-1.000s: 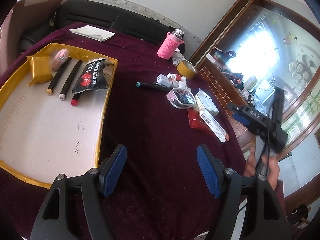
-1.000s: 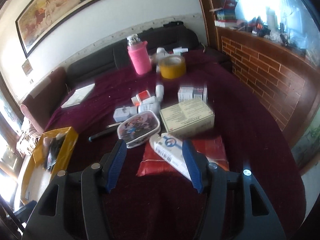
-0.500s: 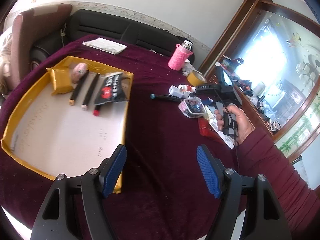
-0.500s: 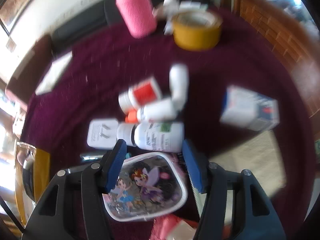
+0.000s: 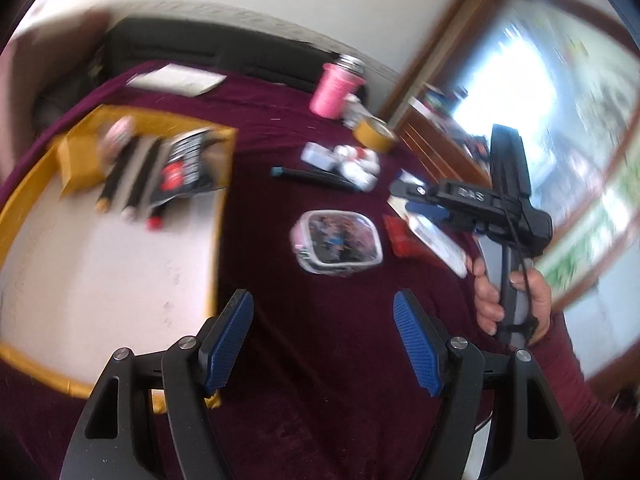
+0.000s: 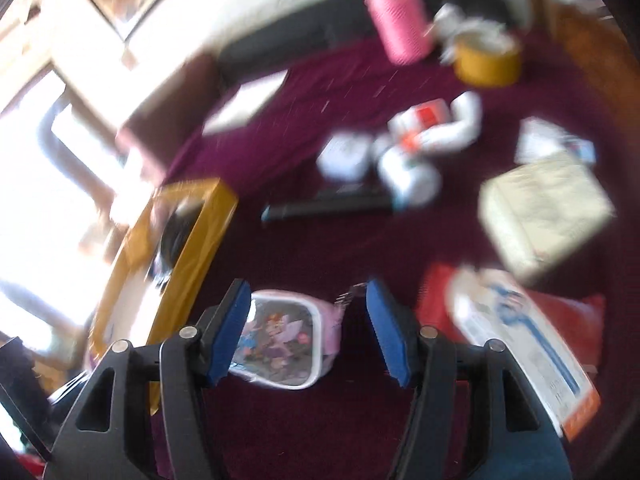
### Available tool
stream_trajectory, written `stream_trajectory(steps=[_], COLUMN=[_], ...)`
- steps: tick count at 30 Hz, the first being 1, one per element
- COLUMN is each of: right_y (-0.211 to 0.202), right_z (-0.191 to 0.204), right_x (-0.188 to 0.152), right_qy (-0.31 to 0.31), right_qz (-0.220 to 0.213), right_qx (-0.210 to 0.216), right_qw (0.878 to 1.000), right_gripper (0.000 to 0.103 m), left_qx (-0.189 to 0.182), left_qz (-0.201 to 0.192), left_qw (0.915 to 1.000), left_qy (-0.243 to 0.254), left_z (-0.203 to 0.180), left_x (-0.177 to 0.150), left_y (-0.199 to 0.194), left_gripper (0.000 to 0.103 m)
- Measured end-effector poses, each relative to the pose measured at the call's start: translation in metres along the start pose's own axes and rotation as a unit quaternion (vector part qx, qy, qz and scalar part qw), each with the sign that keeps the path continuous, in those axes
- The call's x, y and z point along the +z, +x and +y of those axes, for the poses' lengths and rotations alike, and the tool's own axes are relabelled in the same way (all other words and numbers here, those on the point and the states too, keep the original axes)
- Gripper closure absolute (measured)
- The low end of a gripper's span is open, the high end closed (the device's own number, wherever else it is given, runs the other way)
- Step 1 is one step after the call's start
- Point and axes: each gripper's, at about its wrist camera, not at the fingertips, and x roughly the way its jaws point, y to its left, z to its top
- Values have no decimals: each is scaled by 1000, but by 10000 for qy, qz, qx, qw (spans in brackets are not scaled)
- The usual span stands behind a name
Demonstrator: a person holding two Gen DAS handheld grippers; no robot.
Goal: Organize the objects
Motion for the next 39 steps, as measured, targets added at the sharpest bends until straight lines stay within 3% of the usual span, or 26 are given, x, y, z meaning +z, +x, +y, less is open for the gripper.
stream_trajectory(steps=[3,6,9,15,17,20,21,22,25,30,39], right_y=[-23,-38,-36,-36,-36,-37,-36,-35,-31,-26,-17], right_z=[-5,-16,-39,-74,-77,-78,-78,-78,-79,-80,-82], right_x=[-15,-17,-4,-3,-3,-5,-5,-5,-6,-8,-9], right_qy=[13,204,526,1011,1043,1081,1082,1074,1088,1102,1089], right_qz=[-757,-1390,-1723,-1703,-1742,-1743,-1739,-1725,-1629,-1526,-1354], right_qx=[-446,-698,-657,-6,34,84,98,109,109,53,-85], right_qw=[9961,9876,9814,9802,9792,9787,9787,9791,9806,9821,9848], right_gripper=[44,44,37,36,36,36,36,36,36,36,36], left_qx=[287,345,259,-44,-113,42,-56,-140,-630,-1149,-828], left_qz=[131,160,288,652,782,1306,1419,1336,1638,1608,1477], left_qw=[9951,9901,9927,9953,9957,9914,9897,9907,9842,9800,9798], left_qy=[942,1353,1142,719,474,-42,-150,-200,-214,219,1066], left_z=[-32,-53,-56,-47,-35,-11,-6,-4,-10,-31,-66], left_x=[8,23,48,85,93,94,90,88,76,58,32], left_y=[12,28,65,138,162,199,204,201,191,160,140], left_gripper=[36,36,36,36,36,37,36,36,36,36,36])
